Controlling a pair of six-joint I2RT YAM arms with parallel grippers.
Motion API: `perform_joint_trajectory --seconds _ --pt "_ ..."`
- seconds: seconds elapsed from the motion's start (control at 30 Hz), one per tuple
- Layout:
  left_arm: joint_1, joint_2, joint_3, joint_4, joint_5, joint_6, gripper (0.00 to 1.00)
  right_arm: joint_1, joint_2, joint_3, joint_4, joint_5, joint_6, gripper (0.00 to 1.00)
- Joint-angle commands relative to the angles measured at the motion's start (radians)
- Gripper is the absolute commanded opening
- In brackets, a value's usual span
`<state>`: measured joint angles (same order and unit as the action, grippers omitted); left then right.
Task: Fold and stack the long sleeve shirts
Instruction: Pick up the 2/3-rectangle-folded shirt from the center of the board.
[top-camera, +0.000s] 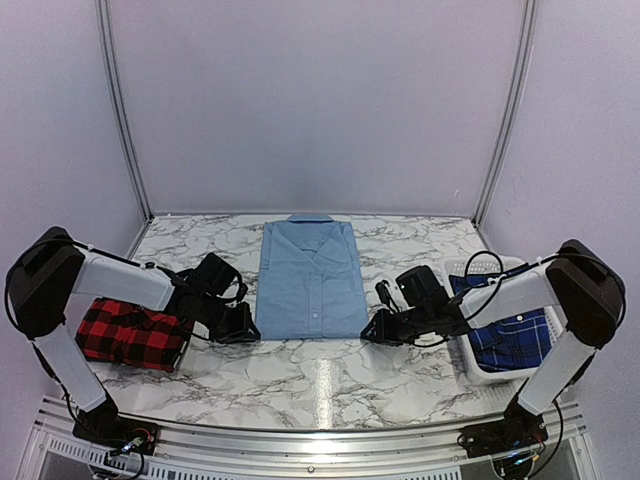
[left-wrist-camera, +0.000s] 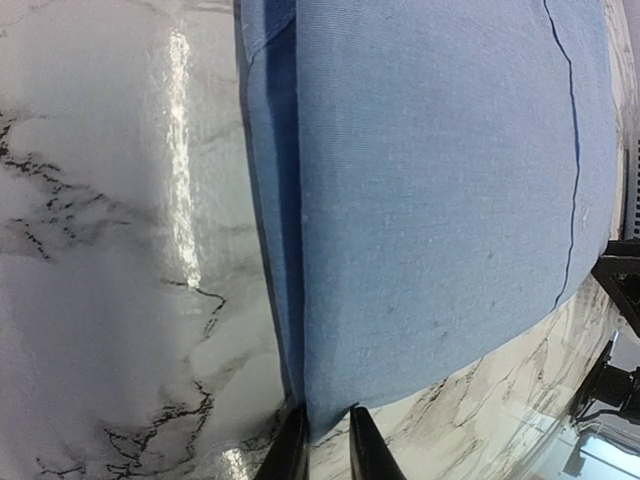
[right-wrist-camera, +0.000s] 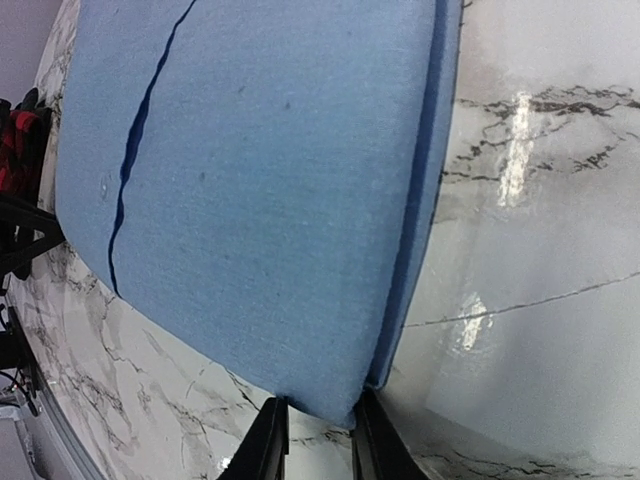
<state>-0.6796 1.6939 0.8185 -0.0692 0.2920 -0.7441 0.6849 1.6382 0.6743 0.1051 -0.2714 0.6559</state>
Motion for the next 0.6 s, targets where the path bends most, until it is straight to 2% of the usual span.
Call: perform_joint_trajectory --seconds 0.0,0.1,0.2,0.57 --pt "0.002 0.037 0.009 -0.027 0.007 0.009 0.12 -0.006 0.028 0.036 -0.016 0.017 -0.025 0.19" --pt "0.000 0.035 0.017 -0.027 0.010 0.011 0.08 -0.002 0.026 0.050 -0.031 0.032 -0.042 0.12" --pt "0.000 0.028 0.024 -0.030 0.017 0.010 0.01 0.008 0.021 0.067 -0.054 0.053 -0.057 0.00" --pt "-0.048 -0.088 0.005 -0.082 -0.020 0.015 0.00 0.082 -0.074 0.030 -0.100 0.129 -0.046 0.00"
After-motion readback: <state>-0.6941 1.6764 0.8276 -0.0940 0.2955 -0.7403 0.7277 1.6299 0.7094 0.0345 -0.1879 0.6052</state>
